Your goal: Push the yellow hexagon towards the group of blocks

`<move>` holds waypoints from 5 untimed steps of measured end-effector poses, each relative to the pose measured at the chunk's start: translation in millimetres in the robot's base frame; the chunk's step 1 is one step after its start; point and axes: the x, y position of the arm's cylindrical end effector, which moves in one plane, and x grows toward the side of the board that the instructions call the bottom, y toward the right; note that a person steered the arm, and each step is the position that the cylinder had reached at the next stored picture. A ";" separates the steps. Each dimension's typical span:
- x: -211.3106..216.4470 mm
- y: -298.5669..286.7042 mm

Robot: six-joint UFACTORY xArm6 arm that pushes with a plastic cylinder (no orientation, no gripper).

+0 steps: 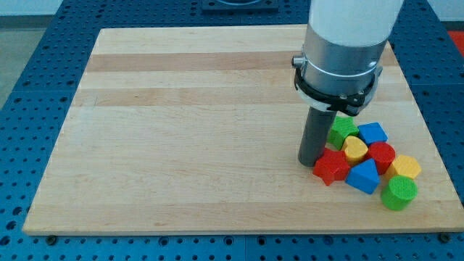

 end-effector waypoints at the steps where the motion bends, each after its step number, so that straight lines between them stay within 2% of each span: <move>1: 1.2 -1.1; 3: 63.4 -45.6; 4: 72.8 -36.1; 5: 93.0 19.5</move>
